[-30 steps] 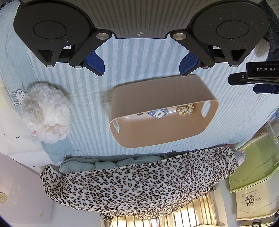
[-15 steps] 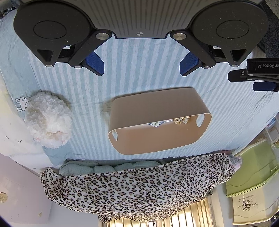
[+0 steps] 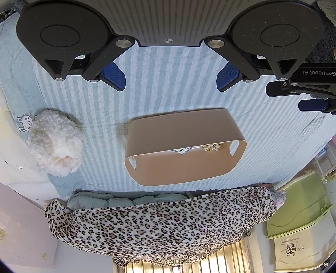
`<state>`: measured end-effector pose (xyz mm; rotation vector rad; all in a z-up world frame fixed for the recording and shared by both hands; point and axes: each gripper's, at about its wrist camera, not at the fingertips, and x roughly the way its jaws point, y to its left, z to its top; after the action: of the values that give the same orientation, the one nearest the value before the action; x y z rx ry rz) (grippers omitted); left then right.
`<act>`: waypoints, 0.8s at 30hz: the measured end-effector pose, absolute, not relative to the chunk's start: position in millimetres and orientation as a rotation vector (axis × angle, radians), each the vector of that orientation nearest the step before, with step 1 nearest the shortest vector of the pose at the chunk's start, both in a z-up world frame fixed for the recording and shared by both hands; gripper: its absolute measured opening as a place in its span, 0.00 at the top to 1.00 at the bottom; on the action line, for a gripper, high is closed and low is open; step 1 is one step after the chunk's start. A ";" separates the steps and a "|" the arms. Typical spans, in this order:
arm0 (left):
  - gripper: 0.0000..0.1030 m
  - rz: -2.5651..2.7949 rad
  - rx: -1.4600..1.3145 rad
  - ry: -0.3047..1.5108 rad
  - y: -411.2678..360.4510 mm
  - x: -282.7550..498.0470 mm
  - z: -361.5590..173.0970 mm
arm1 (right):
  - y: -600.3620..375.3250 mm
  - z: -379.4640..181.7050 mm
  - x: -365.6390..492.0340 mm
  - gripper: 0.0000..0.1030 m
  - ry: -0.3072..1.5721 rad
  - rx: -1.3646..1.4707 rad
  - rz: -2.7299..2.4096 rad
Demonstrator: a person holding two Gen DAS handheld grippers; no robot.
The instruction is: Organize objects
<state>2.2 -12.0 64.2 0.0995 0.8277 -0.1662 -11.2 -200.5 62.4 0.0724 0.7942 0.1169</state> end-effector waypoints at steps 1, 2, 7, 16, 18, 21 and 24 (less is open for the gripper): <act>0.15 -0.169 0.098 0.827 -12.0 2.2 64.6 | -200.4 62.3 -11.4 0.08 0.794 0.073 0.116; 0.15 -0.171 0.095 0.826 -12.1 1.5 64.7 | -200.3 62.4 -12.0 0.08 0.793 0.074 0.117; 0.15 -0.174 0.092 0.823 -11.6 -0.2 65.2 | -200.6 62.0 -13.8 0.08 0.796 0.077 0.112; 0.15 -0.173 0.084 0.820 -9.3 -0.8 66.9 | -199.8 64.4 -15.7 0.08 0.800 0.069 0.121; 0.15 -0.172 0.086 0.822 -9.3 -1.1 67.1 | -199.9 63.6 -15.6 0.08 0.804 0.069 0.121; 0.15 -0.171 0.087 0.822 -9.7 -1.6 67.5 | -199.7 62.3 -15.6 0.08 0.814 0.071 0.124; 0.15 -0.171 0.088 0.824 -9.6 -1.6 67.2 | -199.1 62.2 -16.0 0.08 0.814 0.071 0.124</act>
<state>-1.6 -9.6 67.2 0.0884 0.8242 -0.1708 -16.0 -199.1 62.2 0.0706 0.8141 0.1237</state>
